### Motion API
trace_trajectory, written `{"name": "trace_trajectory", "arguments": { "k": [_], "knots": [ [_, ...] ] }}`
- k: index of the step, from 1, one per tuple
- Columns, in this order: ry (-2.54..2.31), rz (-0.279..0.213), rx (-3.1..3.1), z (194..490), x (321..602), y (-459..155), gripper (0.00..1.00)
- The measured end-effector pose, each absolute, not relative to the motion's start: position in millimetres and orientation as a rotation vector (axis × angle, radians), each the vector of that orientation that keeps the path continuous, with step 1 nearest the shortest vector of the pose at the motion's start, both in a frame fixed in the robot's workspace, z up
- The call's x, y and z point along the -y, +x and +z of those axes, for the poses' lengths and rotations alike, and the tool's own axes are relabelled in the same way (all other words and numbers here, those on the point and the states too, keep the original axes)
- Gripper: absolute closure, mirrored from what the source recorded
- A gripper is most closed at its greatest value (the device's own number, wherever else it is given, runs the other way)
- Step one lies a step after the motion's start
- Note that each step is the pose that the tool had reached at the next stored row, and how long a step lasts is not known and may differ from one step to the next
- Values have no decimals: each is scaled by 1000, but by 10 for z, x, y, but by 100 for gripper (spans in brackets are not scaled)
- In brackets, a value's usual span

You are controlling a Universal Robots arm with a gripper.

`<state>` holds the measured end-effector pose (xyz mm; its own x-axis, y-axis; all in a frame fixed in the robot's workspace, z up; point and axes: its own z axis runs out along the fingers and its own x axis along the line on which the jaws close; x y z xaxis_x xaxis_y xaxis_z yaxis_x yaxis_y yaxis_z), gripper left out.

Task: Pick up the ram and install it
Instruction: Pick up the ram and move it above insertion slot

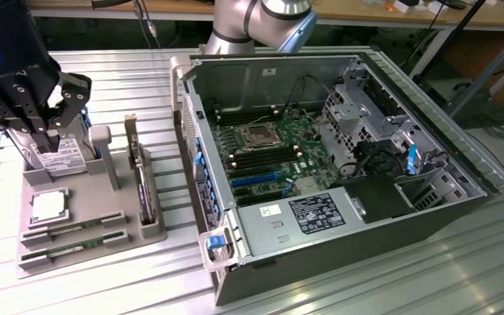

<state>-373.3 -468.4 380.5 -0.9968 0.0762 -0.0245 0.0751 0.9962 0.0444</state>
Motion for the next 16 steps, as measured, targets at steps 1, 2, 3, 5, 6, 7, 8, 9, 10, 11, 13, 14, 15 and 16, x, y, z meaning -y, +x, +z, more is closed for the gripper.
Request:
{"name": "trace_trajectory", "arguments": {
  "k": [1,2,3,5,6,7,8,9,10,11,13,14,15,16],
  "knots": [
    [118,68,-3113,3805,4684,-3733,90],
    [118,68,-3112,3805,4684,-3733,90],
    [118,68,-3112,3805,4684,-3733,90],
    [109,67,-3113,3805,4684,-3733,90],
    [74,67,-3114,3805,4684,-3733,90],
    [47,68,-3115,3804,4683,-3733,90],
    [0,68,-3116,3803,4684,-3733,90],
    [-42,69,-3117,3802,4684,-3733,90],
    [-148,70,-3115,3798,4684,-3732,90],
    [-211,71,-3112,3789,4684,-3733,90],
    [-317,72,-3105,3746,4684,-3733,90],
    [-369,73,-3100,3722,4684,-3733,90],
    [-404,73,-3096,3706,4684,-3733,90],
    [-432,73,-3092,3693,4684,-3733,90]
  ]
}}
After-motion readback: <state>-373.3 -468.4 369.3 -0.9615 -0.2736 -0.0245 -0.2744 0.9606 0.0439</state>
